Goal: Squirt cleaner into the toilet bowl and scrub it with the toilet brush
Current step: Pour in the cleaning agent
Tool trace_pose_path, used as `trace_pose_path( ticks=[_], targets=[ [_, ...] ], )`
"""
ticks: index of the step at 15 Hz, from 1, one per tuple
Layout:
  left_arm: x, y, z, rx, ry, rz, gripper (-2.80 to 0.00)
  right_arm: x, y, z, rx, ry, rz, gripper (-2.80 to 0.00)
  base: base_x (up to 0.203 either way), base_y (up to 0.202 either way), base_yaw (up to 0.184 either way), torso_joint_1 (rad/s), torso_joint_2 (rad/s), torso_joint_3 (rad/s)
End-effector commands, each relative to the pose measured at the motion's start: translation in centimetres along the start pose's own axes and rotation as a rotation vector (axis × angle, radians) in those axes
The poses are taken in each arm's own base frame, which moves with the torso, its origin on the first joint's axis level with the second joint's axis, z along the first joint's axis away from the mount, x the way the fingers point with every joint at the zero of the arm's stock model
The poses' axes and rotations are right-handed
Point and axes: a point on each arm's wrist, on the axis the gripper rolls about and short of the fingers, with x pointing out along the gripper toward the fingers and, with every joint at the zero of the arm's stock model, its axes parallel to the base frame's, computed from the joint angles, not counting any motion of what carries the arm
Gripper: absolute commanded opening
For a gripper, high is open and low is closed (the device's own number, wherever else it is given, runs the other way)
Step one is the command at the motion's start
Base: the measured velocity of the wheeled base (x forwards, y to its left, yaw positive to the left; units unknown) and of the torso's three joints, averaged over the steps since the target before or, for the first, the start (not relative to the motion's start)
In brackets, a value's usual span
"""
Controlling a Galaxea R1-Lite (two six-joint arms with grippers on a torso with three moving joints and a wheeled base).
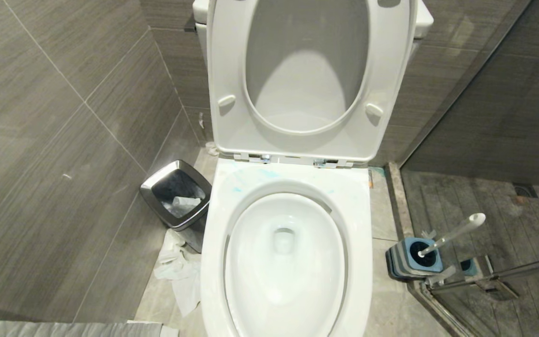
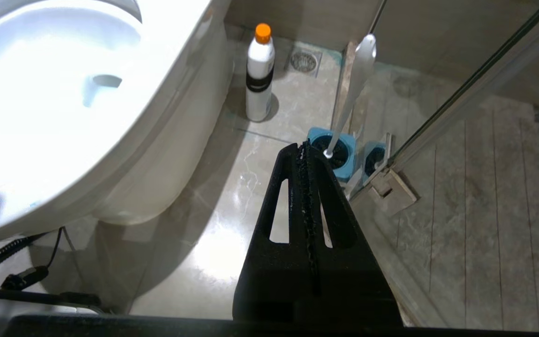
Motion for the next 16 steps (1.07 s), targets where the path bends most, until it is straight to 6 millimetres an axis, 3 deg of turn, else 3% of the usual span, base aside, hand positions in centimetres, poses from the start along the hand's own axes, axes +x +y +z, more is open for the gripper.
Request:
trace_pose_path(
  ticks=[1,16],
  targets=[
    [0.04,0.00,-0.17,0.000,0.005,0.001,-2.80,0.08,0.02,-0.34,-0.001,0.011,0.001,-2.80,0.000,0.000,0.000,0.021,0.00,-0.198],
    [0.04,0.00,-0.17,0.000,0.005,0.001,-2.80,0.08,0.02,-0.34,-0.001,0.011,0.001,-2.80,0.000,0.000,0.000,0.004,0.00,-0.197]
  ],
)
